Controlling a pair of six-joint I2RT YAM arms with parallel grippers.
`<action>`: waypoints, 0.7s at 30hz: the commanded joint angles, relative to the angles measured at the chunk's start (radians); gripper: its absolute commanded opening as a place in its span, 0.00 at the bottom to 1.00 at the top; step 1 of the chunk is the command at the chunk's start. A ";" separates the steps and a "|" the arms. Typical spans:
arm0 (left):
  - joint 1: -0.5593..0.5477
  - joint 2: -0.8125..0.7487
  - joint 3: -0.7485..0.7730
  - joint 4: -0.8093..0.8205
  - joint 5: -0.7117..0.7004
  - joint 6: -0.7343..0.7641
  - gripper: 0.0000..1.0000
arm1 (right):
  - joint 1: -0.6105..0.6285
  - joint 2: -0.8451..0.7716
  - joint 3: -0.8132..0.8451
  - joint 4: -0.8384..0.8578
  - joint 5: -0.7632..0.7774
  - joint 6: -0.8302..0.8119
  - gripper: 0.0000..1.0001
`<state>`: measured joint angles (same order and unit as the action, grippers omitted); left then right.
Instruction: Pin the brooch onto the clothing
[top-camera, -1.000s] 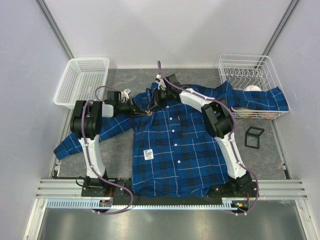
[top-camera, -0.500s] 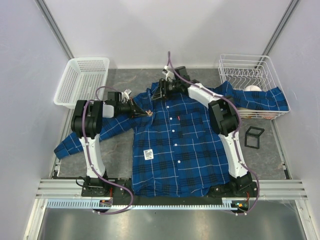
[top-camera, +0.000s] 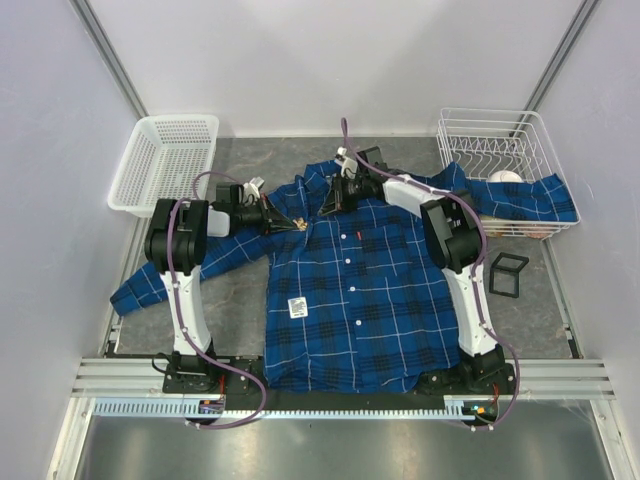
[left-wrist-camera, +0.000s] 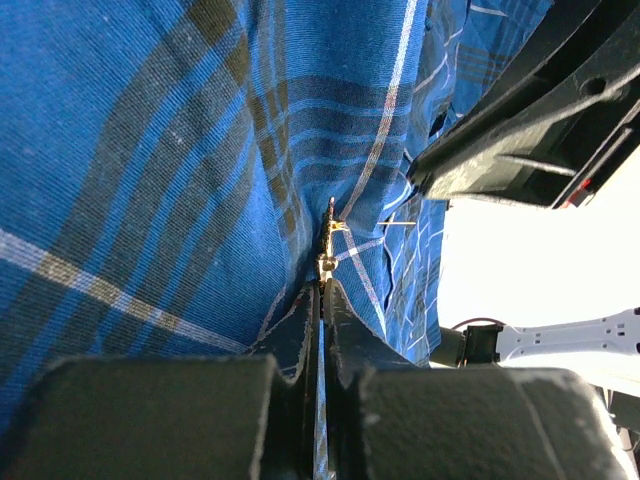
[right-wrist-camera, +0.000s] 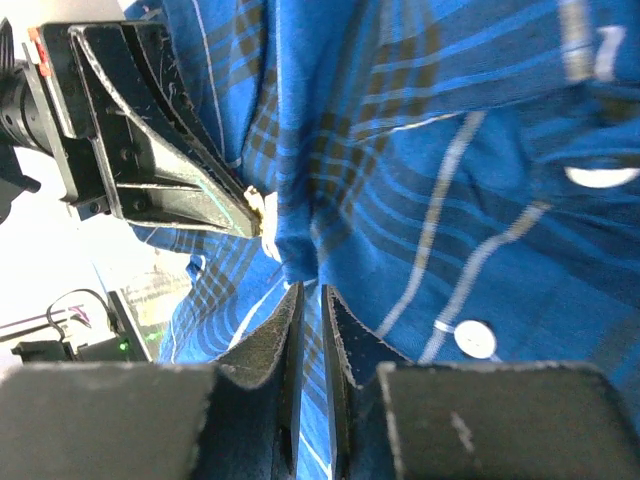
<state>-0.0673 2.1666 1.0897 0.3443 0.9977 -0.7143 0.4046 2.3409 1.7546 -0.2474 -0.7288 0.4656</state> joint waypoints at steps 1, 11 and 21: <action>0.007 0.022 -0.014 0.090 0.036 -0.065 0.02 | 0.019 0.014 0.025 0.040 -0.018 -0.027 0.18; 0.012 0.035 -0.040 0.217 0.071 -0.163 0.02 | 0.028 0.040 0.032 0.039 0.011 -0.030 0.17; 0.014 0.038 -0.039 0.217 0.073 -0.163 0.02 | 0.039 0.054 0.043 0.082 -0.049 0.024 0.22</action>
<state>-0.0647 2.1834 1.0565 0.5346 1.0500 -0.8330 0.4347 2.3821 1.7626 -0.2344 -0.7303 0.4660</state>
